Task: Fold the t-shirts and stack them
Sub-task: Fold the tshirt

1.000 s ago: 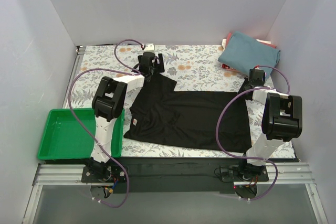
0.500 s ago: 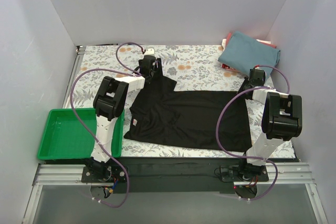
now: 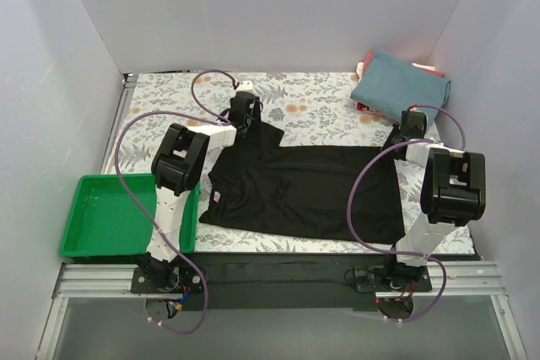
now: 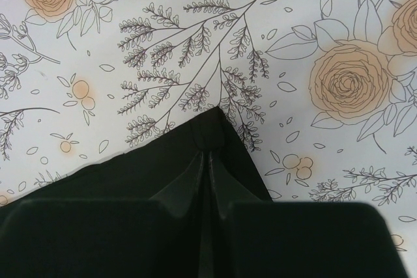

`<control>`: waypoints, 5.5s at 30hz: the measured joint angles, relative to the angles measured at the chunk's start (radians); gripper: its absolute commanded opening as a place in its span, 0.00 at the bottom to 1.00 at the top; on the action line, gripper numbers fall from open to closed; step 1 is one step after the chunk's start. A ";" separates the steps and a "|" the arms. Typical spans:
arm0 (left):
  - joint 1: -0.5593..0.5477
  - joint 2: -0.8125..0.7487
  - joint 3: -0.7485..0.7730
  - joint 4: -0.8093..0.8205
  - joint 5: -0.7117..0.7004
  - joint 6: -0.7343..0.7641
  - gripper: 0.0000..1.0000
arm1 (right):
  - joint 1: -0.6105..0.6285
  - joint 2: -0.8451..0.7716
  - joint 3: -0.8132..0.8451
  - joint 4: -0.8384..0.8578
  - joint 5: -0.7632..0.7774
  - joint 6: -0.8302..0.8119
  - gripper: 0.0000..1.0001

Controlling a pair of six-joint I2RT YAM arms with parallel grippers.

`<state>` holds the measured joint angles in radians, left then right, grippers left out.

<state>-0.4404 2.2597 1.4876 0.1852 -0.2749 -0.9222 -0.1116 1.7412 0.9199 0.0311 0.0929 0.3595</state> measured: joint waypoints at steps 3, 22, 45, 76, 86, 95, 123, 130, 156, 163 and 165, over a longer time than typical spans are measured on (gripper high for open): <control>-0.007 -0.005 -0.007 0.002 -0.002 0.001 0.39 | 0.000 0.000 0.000 0.000 -0.002 0.000 0.08; -0.014 -0.003 0.042 -0.055 -0.069 0.015 0.00 | 0.002 0.000 0.007 -0.006 -0.024 0.000 0.01; 0.092 0.067 0.166 0.187 0.045 0.154 0.00 | 0.009 0.110 0.321 -0.068 -0.048 -0.028 0.01; 0.072 -0.768 -0.829 0.493 0.237 -0.018 0.00 | 0.024 -0.236 -0.075 -0.048 0.006 -0.053 0.01; 0.023 -0.896 -0.908 0.468 0.229 -0.028 0.00 | 0.025 -0.294 -0.141 -0.027 0.027 -0.049 0.01; -0.032 -0.966 -0.997 0.408 0.166 -0.041 0.00 | 0.025 -0.362 -0.229 -0.019 0.048 -0.034 0.01; -0.100 -1.315 -1.126 0.254 -0.008 -0.183 0.70 | 0.097 -0.850 -0.467 0.086 0.167 0.036 0.65; -0.100 -0.960 -0.942 0.263 -0.006 -0.153 0.70 | 0.180 -0.656 -0.344 0.153 0.112 -0.006 0.63; -0.105 -0.543 -0.743 0.264 0.215 -0.202 0.51 | 0.199 -0.354 -0.266 0.153 -0.007 -0.035 0.62; -0.112 -0.503 -0.718 0.255 0.216 -0.204 0.44 | 0.199 -0.352 -0.265 0.153 -0.018 -0.040 0.62; -0.117 -0.492 -0.709 0.251 0.214 -0.205 0.41 | 0.199 -0.352 -0.265 0.153 -0.019 -0.042 0.62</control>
<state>-0.5571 1.7679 0.7784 0.4358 -0.0605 -1.1271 0.0875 1.3888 0.6548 0.1837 0.0734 0.3180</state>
